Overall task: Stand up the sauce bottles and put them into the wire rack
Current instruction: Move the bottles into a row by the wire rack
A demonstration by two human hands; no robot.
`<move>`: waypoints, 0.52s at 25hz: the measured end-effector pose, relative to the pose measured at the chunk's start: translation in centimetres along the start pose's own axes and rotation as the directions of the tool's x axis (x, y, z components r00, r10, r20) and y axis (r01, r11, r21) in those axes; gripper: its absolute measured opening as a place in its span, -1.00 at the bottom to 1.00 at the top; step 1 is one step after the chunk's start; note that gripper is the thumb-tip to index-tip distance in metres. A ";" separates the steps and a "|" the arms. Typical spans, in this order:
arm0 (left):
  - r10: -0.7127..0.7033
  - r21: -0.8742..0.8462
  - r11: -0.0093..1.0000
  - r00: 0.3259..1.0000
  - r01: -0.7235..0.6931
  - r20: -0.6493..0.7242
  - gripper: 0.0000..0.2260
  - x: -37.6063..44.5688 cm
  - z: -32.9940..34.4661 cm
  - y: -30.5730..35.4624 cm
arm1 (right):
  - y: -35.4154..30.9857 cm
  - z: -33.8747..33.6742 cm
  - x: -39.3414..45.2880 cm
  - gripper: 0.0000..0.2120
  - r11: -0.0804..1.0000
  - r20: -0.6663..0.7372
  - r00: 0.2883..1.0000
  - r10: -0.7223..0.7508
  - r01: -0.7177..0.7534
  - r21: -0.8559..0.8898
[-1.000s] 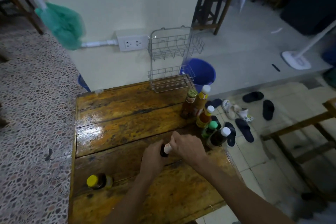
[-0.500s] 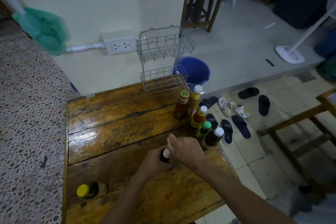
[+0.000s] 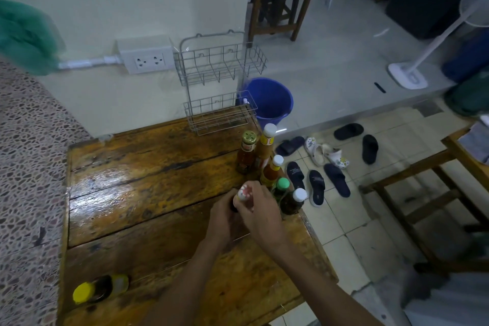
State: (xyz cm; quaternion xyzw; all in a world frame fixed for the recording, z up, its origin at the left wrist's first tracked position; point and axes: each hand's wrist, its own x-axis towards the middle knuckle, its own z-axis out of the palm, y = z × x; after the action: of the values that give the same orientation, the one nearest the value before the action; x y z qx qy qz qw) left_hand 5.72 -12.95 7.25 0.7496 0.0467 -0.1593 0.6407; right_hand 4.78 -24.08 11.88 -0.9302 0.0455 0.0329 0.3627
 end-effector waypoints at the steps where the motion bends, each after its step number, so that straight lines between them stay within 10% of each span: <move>1: -0.003 -0.041 0.999 1.000 0.003 0.004 -0.75 0.9 0.5 0.6 | 0.2 -0.5 0.5 -0.71 1.000 -0.013 1.000 -0.012 0.012 0.003; 13: -0.037 0.349 0.936 0.999 0.044 -0.027 -0.57 8.8 2.7 -1.7 | 1.5 -3.2 6.9 -0.70 0.988 -0.056 0.997 -0.055 0.046 -0.147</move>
State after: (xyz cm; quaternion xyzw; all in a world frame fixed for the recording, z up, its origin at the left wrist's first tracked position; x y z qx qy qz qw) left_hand 13.15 -16.43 2.70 0.8518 0.0396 -0.1708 0.4936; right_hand 11.58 -27.73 12.56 -0.9555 0.0302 -0.0011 0.2933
